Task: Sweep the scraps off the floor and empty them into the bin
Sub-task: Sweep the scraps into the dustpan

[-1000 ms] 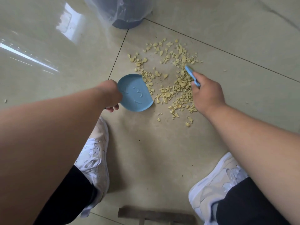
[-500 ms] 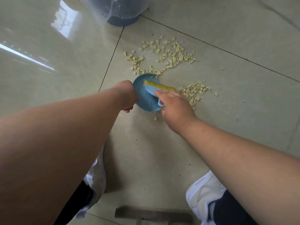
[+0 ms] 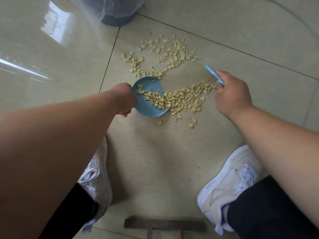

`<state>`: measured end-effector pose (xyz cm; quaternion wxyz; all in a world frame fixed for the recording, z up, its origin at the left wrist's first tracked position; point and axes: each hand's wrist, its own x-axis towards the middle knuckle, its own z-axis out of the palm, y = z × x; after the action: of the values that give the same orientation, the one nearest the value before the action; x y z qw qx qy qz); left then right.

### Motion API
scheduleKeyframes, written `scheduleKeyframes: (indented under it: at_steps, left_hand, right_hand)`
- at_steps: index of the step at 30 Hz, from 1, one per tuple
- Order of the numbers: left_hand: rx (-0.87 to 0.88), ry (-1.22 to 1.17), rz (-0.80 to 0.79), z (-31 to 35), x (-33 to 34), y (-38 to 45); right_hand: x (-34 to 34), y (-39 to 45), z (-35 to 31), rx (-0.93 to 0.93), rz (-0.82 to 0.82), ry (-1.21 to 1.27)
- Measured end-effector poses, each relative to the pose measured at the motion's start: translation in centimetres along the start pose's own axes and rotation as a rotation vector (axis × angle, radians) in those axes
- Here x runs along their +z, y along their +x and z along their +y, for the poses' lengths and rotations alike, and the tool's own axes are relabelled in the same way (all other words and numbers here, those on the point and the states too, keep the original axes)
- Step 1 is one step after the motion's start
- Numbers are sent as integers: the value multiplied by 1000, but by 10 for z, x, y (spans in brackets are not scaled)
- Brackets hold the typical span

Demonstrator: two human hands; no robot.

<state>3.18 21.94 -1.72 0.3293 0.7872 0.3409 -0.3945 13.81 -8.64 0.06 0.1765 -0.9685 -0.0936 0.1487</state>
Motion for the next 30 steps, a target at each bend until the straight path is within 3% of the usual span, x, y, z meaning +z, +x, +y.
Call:
scheduleKeyframes:
  at_steps: [5, 15, 21, 27, 30]
  left_hand:
    - [33, 88, 6, 6, 4, 2]
    - [32, 114, -26, 26, 31, -11]
    - [75, 99, -19, 22, 37, -14]
    - [188, -2, 20, -1, 24, -15]
    - [251, -14, 31, -20, 16, -13]
  right_hand:
    - [8, -22, 22, 139, -38, 4]
    - [60, -69, -59, -103, -177, 146]
    - [65, -84, -70, -251, -255, 157]
    - [33, -68, -51, -153, -134, 259]
    - [14, -60, -27, 13, -19, 314]
